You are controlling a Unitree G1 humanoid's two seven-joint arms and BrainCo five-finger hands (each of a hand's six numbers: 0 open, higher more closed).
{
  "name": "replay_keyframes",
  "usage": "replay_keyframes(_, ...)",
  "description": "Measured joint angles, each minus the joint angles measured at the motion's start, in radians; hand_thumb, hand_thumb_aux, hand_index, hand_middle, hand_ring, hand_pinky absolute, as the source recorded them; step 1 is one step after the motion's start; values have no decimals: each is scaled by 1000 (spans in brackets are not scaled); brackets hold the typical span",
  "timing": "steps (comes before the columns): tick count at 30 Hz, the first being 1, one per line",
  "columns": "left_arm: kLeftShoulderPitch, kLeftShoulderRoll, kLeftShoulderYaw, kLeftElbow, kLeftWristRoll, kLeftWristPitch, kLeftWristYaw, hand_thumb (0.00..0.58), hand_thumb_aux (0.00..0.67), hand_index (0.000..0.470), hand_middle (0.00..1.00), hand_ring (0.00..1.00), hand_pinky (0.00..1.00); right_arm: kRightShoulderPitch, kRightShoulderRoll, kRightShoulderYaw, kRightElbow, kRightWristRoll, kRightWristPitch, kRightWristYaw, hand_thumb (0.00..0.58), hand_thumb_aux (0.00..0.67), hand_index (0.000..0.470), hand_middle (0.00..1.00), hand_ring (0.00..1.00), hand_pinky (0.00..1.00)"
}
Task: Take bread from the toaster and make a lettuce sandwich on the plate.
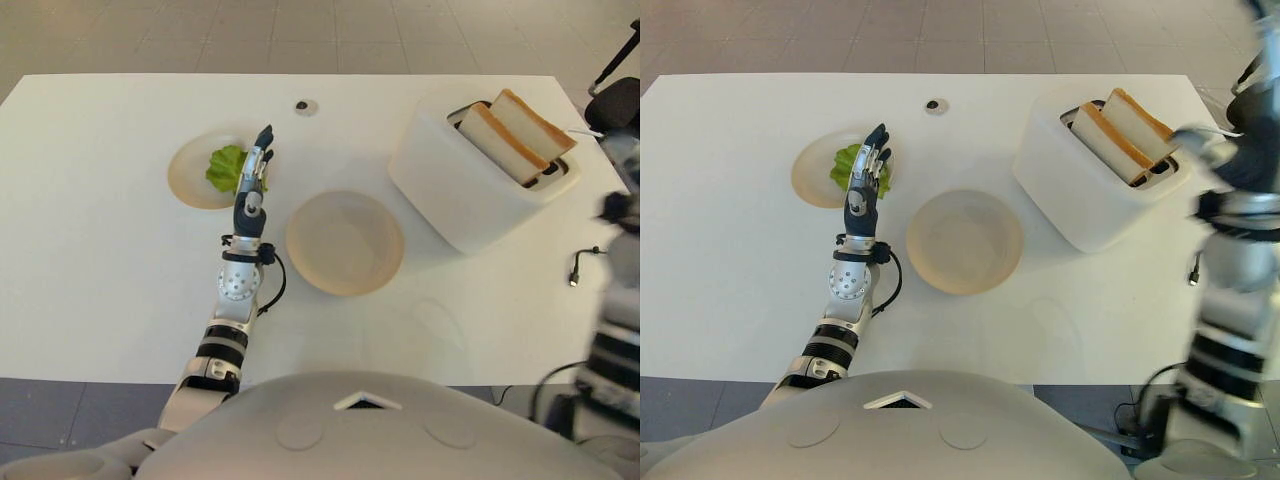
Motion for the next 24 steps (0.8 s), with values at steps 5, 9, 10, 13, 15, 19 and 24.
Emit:
replay_keyframes(5,-1,-1,-1,3,0,2,-4,0,0,0,0,0,0,39,-44,118,231,-130,45,-6,0,0,0,0,0,0)
replay_keyframes(9,-3,-1,-1,6,1,2,-4,0,0,0,0,0,0,54,-61,201,318,-211,64,-56,0,0,0,0,0,0)
replay_keyframes(10,-2,-1,-1,6,1,2,-4,0,0,0,0,0,0,59,-62,219,328,-222,69,-63,0,0,0,0,0,0)
replay_keyframes(13,0,-1,-2,6,2,1,-3,0,0,0,0,0,0,69,-63,267,308,-233,70,-67,0,0,0,0,0,0)
replay_keyframes(15,-1,0,-4,6,8,1,-3,0,0,0,0,0,0,70,-63,287,273,-232,72,-64,441,342,240,220,220,220)
replay_keyframes(19,-1,1,-9,6,13,-1,-1,0,0,0,0,0,0,79,-63,297,198,-231,80,-59,580,670,470,1000,1000,1000)
replay_keyframes(24,-1,1,-10,6,19,-4,7,0,0,0,0,0,0,87,-62,280,73,-228,87,-80,580,670,470,1000,1000,1000)
